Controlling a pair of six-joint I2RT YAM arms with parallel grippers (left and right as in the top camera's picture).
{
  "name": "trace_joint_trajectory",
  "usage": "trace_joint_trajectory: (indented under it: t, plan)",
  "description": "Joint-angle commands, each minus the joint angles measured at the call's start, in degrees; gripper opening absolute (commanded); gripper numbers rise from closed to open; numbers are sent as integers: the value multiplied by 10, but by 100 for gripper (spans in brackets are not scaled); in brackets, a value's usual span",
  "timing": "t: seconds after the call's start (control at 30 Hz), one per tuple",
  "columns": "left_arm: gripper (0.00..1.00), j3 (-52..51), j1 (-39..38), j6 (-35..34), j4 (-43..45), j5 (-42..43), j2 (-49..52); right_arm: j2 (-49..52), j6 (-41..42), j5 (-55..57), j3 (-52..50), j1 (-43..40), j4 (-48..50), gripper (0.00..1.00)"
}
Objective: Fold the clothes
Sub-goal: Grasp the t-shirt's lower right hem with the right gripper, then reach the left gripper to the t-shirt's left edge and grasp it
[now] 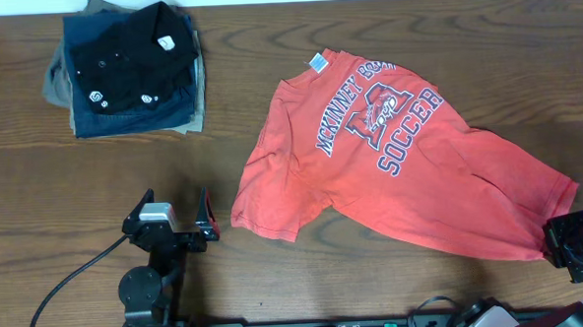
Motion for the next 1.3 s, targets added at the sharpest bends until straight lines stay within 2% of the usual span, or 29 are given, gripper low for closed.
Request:
trace_joint_trajectory:
  t: [0.0, 0.33, 0.47, 0.6, 0.67, 0.87, 1.0, 1.1, 1.17, 1.27]
  plan:
    - [98, -10, -1, 2, -19, 8, -3, 0, -11, -4, 7, -5, 1, 5]
    - [98, -10, -1, 0, -15, 10, -3, 0, -22, -32, 7, -5, 3, 3]
    - [98, -10, -2, -45, 1, 78, -3, 0, -32, -51, 7, -5, 3, 3]
    - [98, -10, -2, -50, 56, 141, -3, 0, -32, -53, 7, -5, 3, 3]
    - [98, -7, -2, -54, 81, 153, -3, 0, -32, -54, 7, -5, 3, 3]
    - [98, 52, -2, -76, 76, 165, 18, 0, -41, -54, 7, -5, 6, 3]
    - [98, 141, -2, -76, 38, 169, 99, 0, -41, -54, 7, -5, 6, 3]
    - [98, 233, -2, -51, -15, 198, 195, 0, -41, -54, 7, -5, 7, 4]
    - [98, 305, -2, -28, -81, 210, 271, 0, -44, -54, 7, -5, 6, 4]
    - [98, 419, -2, 2, -224, 210, 388, 0, -51, -54, 7, -5, 4, 4]
